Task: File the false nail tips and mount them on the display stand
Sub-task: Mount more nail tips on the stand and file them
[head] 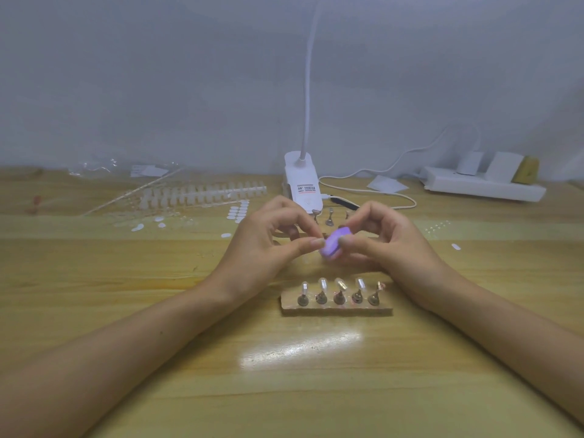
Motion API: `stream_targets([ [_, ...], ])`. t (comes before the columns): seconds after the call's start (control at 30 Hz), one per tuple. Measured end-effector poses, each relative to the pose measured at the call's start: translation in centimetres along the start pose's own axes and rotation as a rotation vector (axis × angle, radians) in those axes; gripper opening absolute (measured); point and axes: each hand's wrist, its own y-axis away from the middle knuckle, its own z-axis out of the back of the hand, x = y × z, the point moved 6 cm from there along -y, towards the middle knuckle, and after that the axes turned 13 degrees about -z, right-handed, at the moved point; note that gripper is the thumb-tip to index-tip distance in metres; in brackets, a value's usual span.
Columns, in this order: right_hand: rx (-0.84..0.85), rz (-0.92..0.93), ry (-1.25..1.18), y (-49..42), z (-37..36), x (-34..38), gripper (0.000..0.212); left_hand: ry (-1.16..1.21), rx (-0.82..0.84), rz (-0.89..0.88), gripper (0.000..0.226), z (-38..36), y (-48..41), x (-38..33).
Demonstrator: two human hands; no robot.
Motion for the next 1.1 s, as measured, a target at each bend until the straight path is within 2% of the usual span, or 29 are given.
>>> stream_targets([
  [0.07, 0.082, -0.022, 0.026, 0.1, -0.6, -0.2, 0.025, -0.004, -0.003, -0.003, 0.007, 0.0, 0.0, 0.0],
  [0.17, -0.002, -0.003, -0.003, 0.0, -0.1, 0.0, 0.022, -0.006, -0.012, -0.007, 0.006, 0.1, 0.0, 0.1],
  [0.3, 0.067, -0.015, 0.036, 0.2, -0.7, -0.1, 0.026, -0.009, -0.001, -0.018, 0.006, 0.1, 0.0, 0.1],
  [0.4, -0.041, 0.016, 0.008, 0.2, 0.0, 0.2, 0.025, 0.001, -0.01, -0.013, 0.006, 0.1, 0.0, 0.1],
  [0.53, 0.065, -0.017, 0.057, 0.3, -0.9, 0.0, 0.026, -0.003, -0.003, -0.01, 0.005, 0.0, 0.0, 0.2],
  [0.63, -0.054, 0.026, 0.023, 0.2, 0.0, 0.3, 0.025, 0.004, -0.012, 0.0, 0.008, 0.1, 0.0, 0.1],
  [0.77, 0.056, -0.008, 0.052, 0.2, -0.8, -0.1, 0.025, 0.005, -0.002, -0.013, 0.007, 0.0, 0.0, 0.0],
  [0.87, -0.051, 0.034, -0.003, 0.2, 0.0, 0.3, 0.026, 0.008, -0.004, -0.009, 0.009, 0.0, -0.1, -0.1],
  [0.97, 0.061, -0.006, 0.066, 0.2, -0.8, 0.0, 0.027, 0.005, 0.001, -0.026, 0.008, 0.0, 0.0, -0.1],
  [1.1, -0.065, 0.042, -0.003, 0.1, 0.2, 0.3, 0.025, 0.011, -0.004, -0.021, 0.01, 0.1, -0.1, 0.1],
])
